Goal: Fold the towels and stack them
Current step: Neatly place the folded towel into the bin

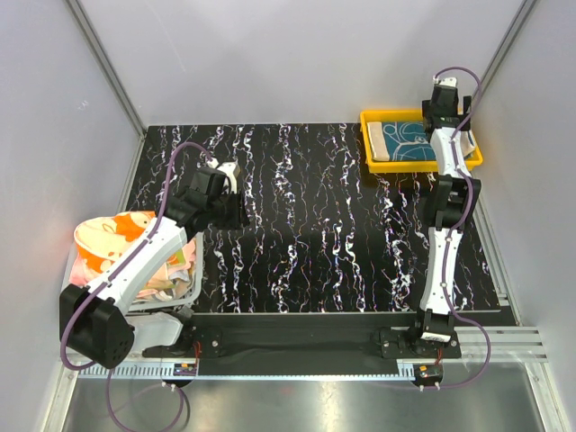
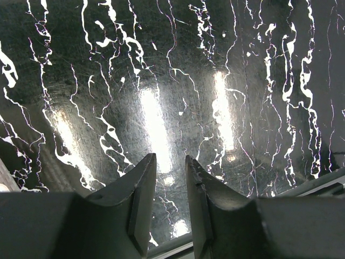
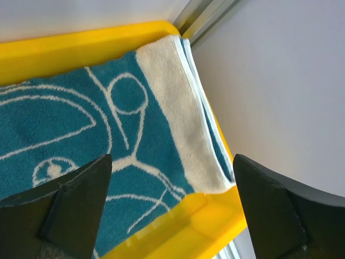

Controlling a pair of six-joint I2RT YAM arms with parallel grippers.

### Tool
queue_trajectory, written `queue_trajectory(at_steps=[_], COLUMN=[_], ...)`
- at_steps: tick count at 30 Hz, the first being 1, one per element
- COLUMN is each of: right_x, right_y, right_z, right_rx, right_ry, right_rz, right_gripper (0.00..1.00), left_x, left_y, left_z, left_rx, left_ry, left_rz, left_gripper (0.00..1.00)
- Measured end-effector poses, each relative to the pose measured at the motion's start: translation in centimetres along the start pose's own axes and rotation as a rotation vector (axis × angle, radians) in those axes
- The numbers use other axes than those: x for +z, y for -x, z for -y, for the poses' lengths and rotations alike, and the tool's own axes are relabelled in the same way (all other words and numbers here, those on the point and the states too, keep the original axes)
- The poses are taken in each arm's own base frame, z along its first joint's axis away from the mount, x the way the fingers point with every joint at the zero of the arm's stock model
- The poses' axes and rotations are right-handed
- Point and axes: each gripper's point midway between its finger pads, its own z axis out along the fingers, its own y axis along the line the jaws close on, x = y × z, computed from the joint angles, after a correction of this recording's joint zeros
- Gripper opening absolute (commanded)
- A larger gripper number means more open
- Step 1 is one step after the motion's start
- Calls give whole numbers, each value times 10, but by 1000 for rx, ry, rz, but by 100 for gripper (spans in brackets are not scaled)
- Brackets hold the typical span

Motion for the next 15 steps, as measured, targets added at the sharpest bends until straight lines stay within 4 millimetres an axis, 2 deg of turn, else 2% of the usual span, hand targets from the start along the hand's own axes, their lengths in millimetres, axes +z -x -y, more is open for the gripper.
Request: queue_trajectory(at_steps=[5,8,10,12,14,15], right_x=[-13,-36,-65,-101,-154,-187], right_y=[-1,11,28,48,69,81], right_z=[-3,-2,-2,-3,-10,-16], right_rx=[68,135,197,254,306,334], right_ry=[25,65,114,170,248,295], right_rz=[-43,-63,-58,-43,-14,15], right_gripper=[100,100,100,100,100,100], left_x=[0,-2,-5,-10,-19,-25], left_y=[1,5,8,12,17,21], left_z=[-3,-8,-11,-17,-27,-33], left_rx=[-6,-17,-32,-56,-96,-119], left_ry=[8,23,34,68,136,180], left_rz=[5,19,35,59,81,103], left_gripper=[36,37,38,41,48,55])
